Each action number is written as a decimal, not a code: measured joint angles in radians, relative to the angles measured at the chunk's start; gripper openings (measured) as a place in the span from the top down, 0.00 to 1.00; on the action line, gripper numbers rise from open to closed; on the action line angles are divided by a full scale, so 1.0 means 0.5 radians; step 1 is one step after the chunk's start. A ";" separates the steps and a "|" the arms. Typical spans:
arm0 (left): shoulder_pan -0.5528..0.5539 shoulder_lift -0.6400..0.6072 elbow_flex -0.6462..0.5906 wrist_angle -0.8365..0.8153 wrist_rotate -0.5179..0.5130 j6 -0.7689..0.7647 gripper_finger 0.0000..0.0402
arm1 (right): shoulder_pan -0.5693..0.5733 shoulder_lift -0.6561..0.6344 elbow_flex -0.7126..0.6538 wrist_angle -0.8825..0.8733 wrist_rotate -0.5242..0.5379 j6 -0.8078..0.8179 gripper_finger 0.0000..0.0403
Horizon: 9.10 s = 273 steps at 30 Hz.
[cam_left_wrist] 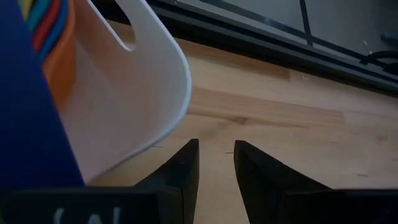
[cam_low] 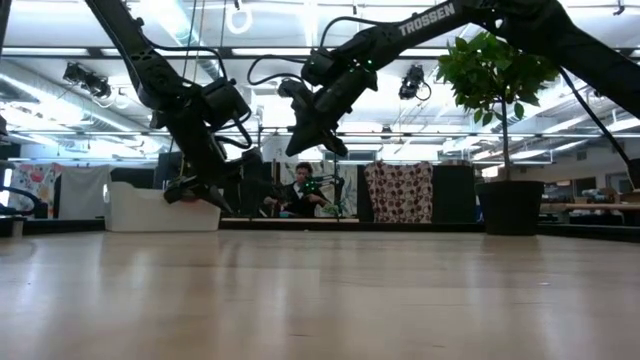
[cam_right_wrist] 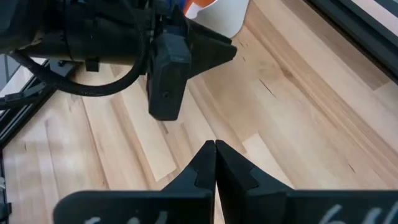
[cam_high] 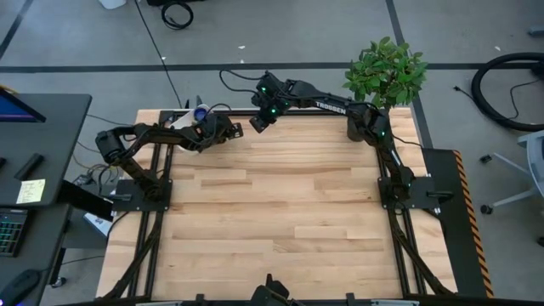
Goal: Nest measuring cups in basket
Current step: Put the nested measuring cups into the white bin, then adjust the white bin
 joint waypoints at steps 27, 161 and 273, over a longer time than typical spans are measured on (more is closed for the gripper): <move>-0.107 -1.002 -0.004 -1.067 -0.082 0.345 0.73 | 0.051 0.002 0.000 0.124 -0.062 0.031 0.97; -0.227 -0.994 0.150 -1.790 -0.025 0.470 0.75 | 0.035 0.616 0.546 0.630 -0.158 0.406 0.98; 0.268 -0.484 0.149 -2.037 0.560 3.022 0.98 | 0.001 0.622 0.371 0.583 -0.245 0.726 0.98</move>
